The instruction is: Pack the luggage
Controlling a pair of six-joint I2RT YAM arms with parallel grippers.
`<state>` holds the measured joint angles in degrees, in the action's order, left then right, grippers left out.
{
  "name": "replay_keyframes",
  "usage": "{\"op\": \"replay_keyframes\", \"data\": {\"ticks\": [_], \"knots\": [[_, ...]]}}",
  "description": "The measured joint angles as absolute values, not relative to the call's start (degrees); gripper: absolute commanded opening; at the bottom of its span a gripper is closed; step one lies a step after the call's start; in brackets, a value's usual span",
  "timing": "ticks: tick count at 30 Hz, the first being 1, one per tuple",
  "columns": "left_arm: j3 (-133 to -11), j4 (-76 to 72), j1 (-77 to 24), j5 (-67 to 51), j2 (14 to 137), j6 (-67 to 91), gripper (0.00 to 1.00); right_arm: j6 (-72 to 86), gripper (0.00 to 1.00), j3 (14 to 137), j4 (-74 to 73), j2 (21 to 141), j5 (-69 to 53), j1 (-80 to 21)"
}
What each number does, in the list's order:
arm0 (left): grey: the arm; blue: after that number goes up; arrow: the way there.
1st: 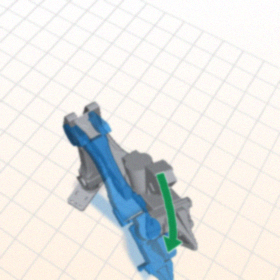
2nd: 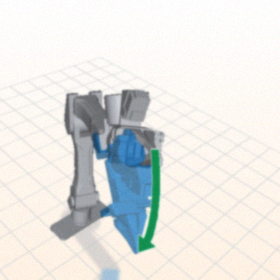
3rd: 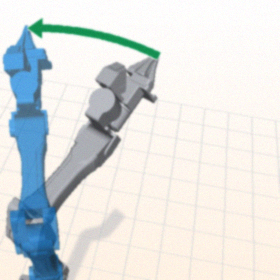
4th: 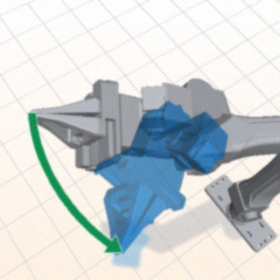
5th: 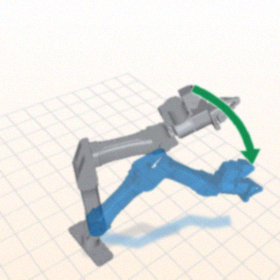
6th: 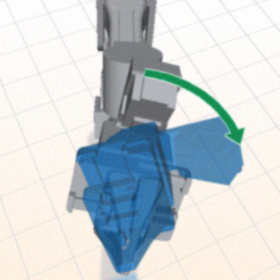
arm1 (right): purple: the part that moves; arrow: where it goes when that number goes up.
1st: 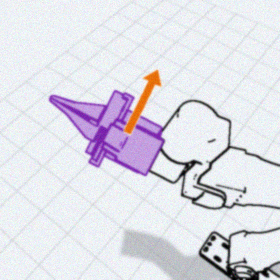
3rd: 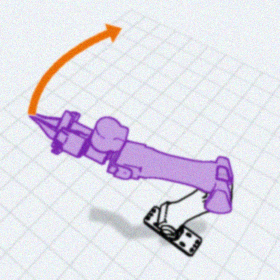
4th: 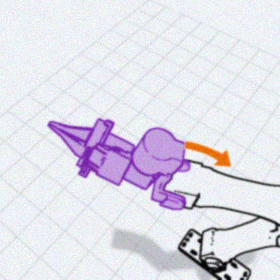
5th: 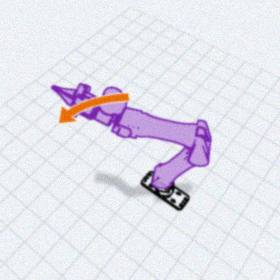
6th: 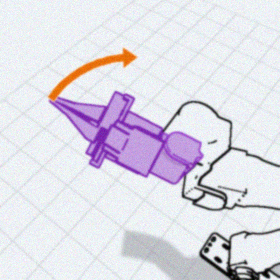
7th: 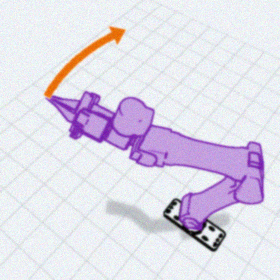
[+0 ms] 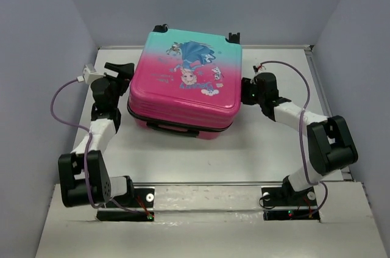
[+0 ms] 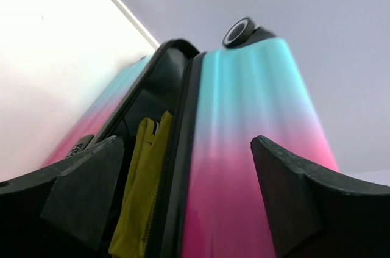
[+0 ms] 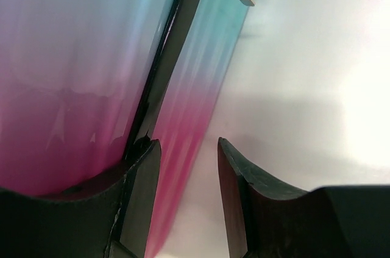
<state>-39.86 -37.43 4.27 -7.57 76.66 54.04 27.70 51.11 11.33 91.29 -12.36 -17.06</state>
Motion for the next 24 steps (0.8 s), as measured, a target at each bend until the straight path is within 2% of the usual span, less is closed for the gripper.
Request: {"op": "replay_keyframes", "data": {"ticks": [7,11,15,16,17,19,20,22,24], "knots": [[-37.85,-25.32,11.07,-6.15,62.41,53.28,0.99,24.77,0.45,51.72,2.81,86.17,-13.82,-22.24],[-42.15,-14.2,13.74,-2.22,53.89,49.17,0.99,23.2,0.43,55.92,-2.7,85.41,-15.64,-23.9],[-48.49,-9.43,13.58,-5.13,48.6,42.65,0.89,22.87,0.35,56.86,-3.64,82.72,-16.27,-24.14],[-49.04,-9.04,13.1,-7.29,47.4,41.25,0.84,22.76,0.31,56.45,-3.44,81.23,-16.36,-24.23],[-49.06,-8.58,12.05,-9.54,45.76,40.01,0.68,22.55,0.19,55.02,-2.79,79.02,-16.4,-24.36],[-47.24,-5.96,7.75,-13.13,40.97,37.82,0.52,21.61,0.13,51.46,-2.46,73.73,-16.93,-24.69],[-45.52,-4.73,5.04,-14.72,38.28,37.28,0.34,21.06,0.07,50.06,-2.24,71.9,-17.52,-24.77],[-41.1,-1.67,-0.43,-17.39,32.1,36.91,0.29,19.57,0.07,45.8,-0.78,66.81,-20.25,-24.99],[-35.94,0.47,-5.82,-19.9,25.69,37.78,0.23,18.65,0.11,41.3,0.93,63.05,-23.29,-25.43]]}}
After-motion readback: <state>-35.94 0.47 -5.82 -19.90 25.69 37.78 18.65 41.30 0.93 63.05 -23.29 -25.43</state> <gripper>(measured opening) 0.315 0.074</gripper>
